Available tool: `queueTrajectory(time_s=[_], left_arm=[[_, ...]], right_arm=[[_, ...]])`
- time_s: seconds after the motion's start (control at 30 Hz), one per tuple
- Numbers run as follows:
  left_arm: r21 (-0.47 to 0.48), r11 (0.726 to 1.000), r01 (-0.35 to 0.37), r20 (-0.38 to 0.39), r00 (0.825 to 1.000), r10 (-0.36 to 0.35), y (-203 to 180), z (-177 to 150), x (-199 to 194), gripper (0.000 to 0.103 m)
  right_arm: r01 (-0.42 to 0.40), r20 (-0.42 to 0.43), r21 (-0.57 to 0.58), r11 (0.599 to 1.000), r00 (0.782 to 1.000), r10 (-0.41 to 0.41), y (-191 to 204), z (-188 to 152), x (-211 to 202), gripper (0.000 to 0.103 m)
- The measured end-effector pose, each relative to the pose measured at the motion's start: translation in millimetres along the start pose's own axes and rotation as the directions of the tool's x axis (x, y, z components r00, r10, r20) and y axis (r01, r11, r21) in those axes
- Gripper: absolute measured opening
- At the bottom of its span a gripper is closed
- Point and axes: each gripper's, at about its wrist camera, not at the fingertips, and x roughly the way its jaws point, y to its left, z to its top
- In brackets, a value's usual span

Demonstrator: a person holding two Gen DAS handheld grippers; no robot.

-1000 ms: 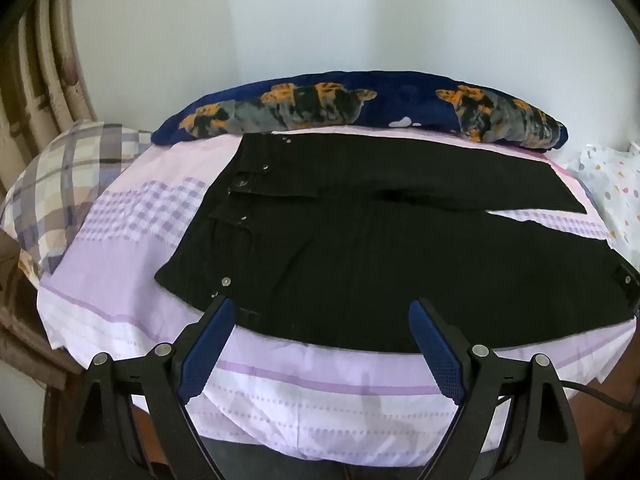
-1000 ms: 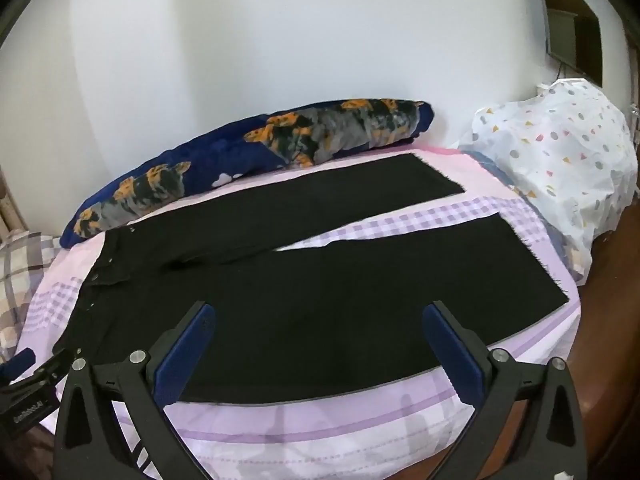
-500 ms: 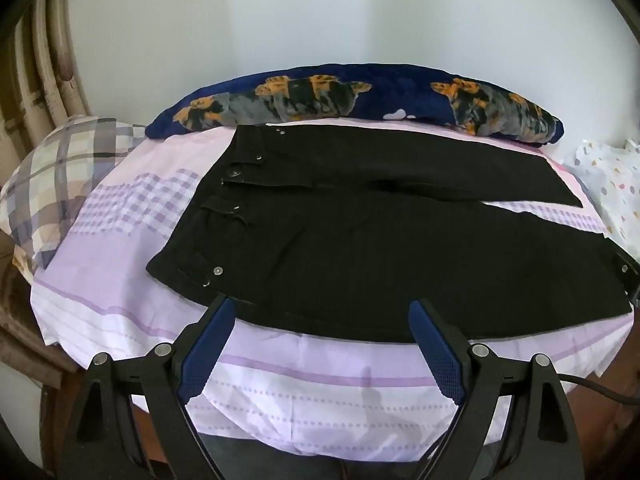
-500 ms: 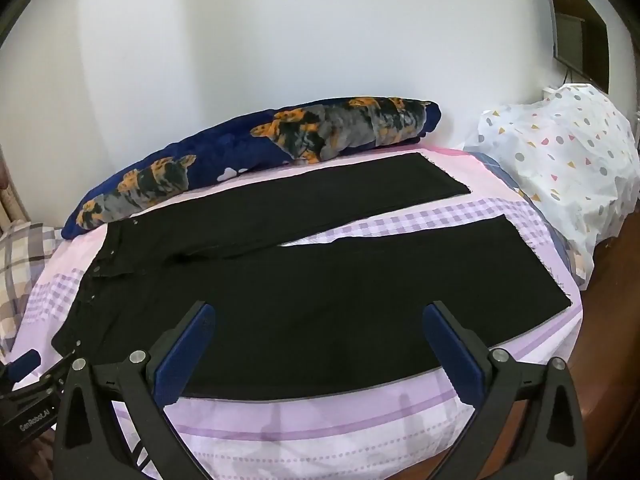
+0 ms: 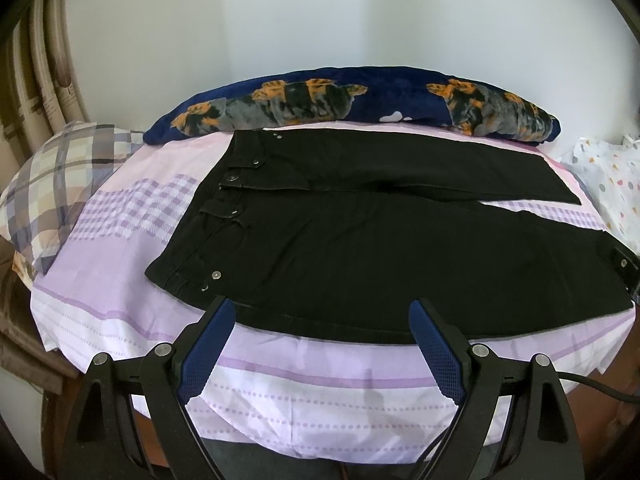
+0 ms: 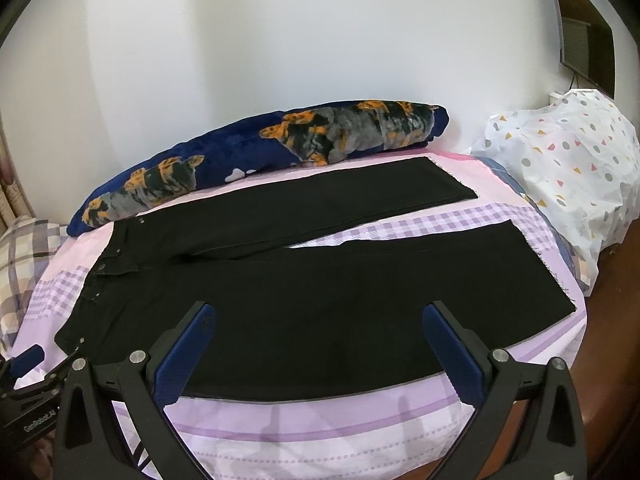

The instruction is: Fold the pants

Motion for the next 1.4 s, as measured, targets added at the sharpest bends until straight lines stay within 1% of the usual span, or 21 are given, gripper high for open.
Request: queueTrajectory(time_s=[1.4], left_arm=[[0.01, 1.0, -0.002, 0.006, 1.0, 0.002, -8.5, -2.7, 1.7, 0.088]], right_arm=[[0.0, 0.008, -0.001, 1.0, 1.0, 0.0, 3.7, -0.4, -0.3, 0.103]])
